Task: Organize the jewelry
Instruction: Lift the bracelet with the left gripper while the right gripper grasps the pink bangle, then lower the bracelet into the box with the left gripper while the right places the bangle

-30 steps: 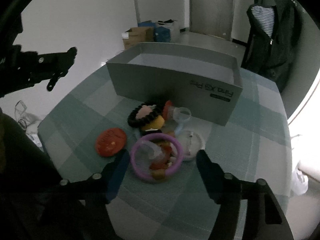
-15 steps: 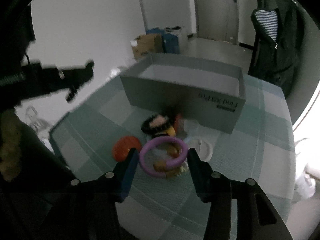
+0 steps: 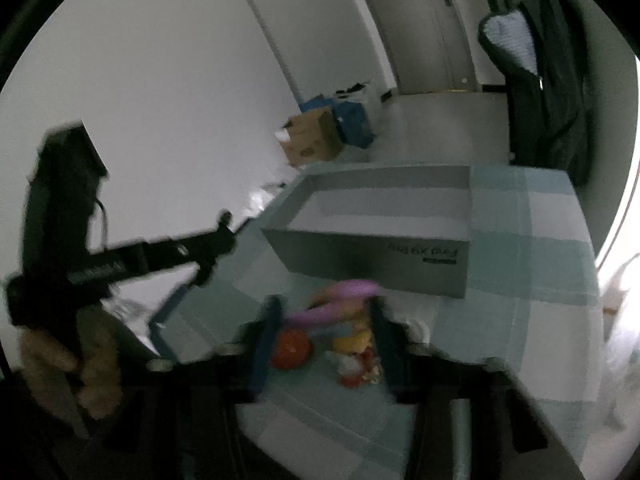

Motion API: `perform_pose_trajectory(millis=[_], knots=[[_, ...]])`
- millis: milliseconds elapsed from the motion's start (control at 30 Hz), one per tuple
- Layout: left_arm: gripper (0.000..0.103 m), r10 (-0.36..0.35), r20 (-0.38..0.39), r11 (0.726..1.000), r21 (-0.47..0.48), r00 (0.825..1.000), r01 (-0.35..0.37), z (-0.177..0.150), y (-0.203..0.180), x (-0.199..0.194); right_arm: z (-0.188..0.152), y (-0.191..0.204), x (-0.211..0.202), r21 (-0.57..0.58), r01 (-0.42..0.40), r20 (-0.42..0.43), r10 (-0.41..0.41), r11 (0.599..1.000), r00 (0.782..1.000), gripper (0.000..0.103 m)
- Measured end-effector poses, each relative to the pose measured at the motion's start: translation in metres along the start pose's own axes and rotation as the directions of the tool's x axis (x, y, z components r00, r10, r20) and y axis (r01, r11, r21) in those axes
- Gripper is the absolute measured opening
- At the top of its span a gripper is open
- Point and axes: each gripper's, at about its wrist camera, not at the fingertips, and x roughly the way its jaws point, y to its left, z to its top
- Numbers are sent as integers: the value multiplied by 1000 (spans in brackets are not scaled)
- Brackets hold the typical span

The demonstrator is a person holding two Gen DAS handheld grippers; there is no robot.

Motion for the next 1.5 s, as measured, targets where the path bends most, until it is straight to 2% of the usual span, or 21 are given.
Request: perform_pose_trajectory(millis=[167, 233, 333, 500, 633, 767, 900, 933, 967, 1200, 1233, 1267, 1300, 1333, 1367, 1433, 1500], knots=[[35, -6, -12, 1000, 8, 1000, 6, 3, -8, 8, 2, -15, 4, 33, 45, -29, -44, 998, 999, 29], [35, -9, -13, 1000, 8, 1000, 9, 4, -8, 9, 4, -21, 4, 54, 40, -29, -38, 998, 999, 29], [35, -11, -13, 1000, 7, 1000, 11, 5, -8, 10, 5, -31, 3, 103, -2, -29, 5, 995, 1000, 25], [35, -19, -14, 1000, -9, 1000, 19, 6, -7, 11, 8, -38, -6, 162, -116, 27, 114, 980, 993, 16], [35, -17, -22, 1000, -12, 1000, 17, 6, -9, 13, 6, -49, 0, 208, -70, -15, 75, 976, 997, 15], [35, -15, -21, 1000, -12, 1000, 14, 7, -10, 14, 4, -55, -3, 189, -3, -44, 12, 982, 999, 15], [35, -23, -25, 1000, -17, 999, 23, 7, -12, 16, -2, -67, -5, 255, -21, -58, 37, 967, 998, 12], [35, -25, -24, 1000, -15, 999, 25, 8, -12, 15, -2, -69, -6, 268, -30, -55, 46, 963, 997, 2], [35, -26, -21, 1000, -12, 999, 25, 8, -13, 14, -1, -70, -7, 283, -44, -50, 61, 958, 997, 0], [35, -19, -15, 1000, 3, 1000, 19, 7, -14, 12, 2, -61, -9, 277, -81, -24, 91, 957, 996, 0], [35, -18, -14, 1000, 1, 1000, 18, 7, -14, 12, 3, -59, -9, 261, -62, -27, 72, 963, 997, 1], [35, -18, -12, 1000, -2, 1000, 18, 7, -14, 12, 5, -54, -11, 212, -6, -32, 13, 977, 999, 4], [35, -19, -11, 1000, -6, 1000, 19, 7, -14, 11, 5, -50, -12, 181, 14, -27, -9, 983, 1000, 4], [35, -20, -11, 1000, -10, 1000, 20, 8, -13, 11, 6, -47, -14, 161, 11, -21, -8, 987, 1000, 8], [35, -23, -11, 1000, -13, 1000, 23, 8, -13, 11, 6, -42, -15, 131, 5, -24, -2, 991, 1000, 30], [35, -28, -12, 999, -19, 1000, 28, 8, -12, 11, 3, -34, -11, 83, 3, -42, 1, 997, 999, 68], [35, -29, -11, 999, -19, 1000, 29, 8, -12, 11, -3, -24, -2, 31, -15, -80, 17, 999, 997, 65]])
